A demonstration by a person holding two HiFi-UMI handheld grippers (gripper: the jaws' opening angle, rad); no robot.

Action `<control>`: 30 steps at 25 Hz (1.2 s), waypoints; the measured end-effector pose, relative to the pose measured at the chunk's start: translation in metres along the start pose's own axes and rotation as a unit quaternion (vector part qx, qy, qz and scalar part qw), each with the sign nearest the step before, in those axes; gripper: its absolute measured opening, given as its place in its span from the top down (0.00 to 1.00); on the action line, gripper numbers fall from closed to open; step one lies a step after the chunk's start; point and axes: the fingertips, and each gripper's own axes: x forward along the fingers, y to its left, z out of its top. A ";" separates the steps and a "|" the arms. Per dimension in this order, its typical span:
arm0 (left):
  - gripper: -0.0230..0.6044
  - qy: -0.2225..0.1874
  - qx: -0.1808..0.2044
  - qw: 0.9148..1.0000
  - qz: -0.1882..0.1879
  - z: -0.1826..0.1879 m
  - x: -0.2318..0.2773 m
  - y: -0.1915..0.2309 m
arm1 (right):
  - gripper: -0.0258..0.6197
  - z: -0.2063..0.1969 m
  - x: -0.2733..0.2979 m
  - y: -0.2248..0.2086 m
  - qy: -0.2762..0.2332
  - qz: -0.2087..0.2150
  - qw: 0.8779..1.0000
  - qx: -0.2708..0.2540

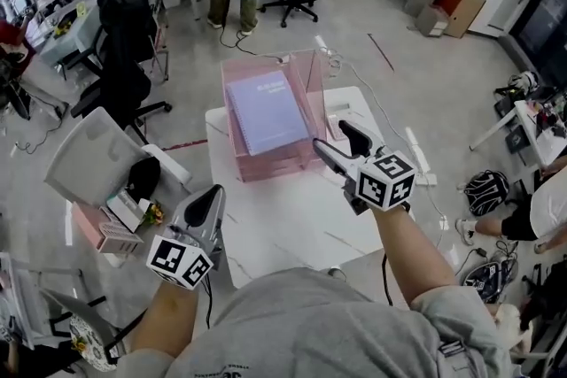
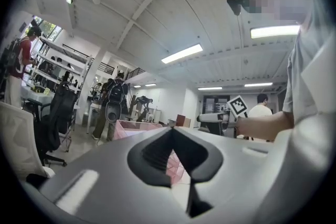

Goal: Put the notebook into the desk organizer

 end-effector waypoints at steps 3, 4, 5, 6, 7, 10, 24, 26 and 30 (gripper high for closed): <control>0.88 -0.009 0.008 1.000 0.021 0.005 0.018 -0.028 | 0.57 0.004 -0.030 -0.019 -0.017 0.036 0.999 0.001; 0.87 -0.013 0.009 0.999 0.029 0.005 0.024 -0.039 | 0.60 0.005 -0.040 -0.026 -0.021 0.048 0.999 -0.001; 0.88 -0.017 0.009 0.999 0.036 0.004 0.031 -0.050 | 0.64 0.005 -0.051 -0.033 -0.025 0.059 0.998 -0.002; 0.87 -0.020 0.008 0.999 0.043 0.002 0.037 -0.061 | 0.70 0.006 -0.062 -0.040 -0.029 0.071 0.997 -0.002; 0.88 -0.023 0.006 0.998 0.051 0.000 0.042 -0.073 | 0.74 0.006 -0.072 -0.046 -0.033 0.081 0.996 -0.003; 0.88 -0.025 -0.002 0.997 0.072 -0.007 0.055 -0.109 | 0.88 0.004 -0.103 -0.060 -0.033 0.113 0.993 -0.010; 0.88 -0.008 -0.004 0.997 0.070 -0.023 0.042 -0.163 | 0.96 -0.035 -0.164 -0.049 -0.019 0.162 0.987 0.006; 0.88 -0.003 -0.003 0.998 0.062 -0.022 0.037 -0.163 | 0.96 -0.038 -0.166 -0.042 -0.019 0.156 0.987 0.011; 0.88 -0.010 0.010 0.999 0.049 -0.011 0.031 -0.156 | 0.96 -0.032 -0.160 -0.029 -0.021 0.150 0.988 -0.003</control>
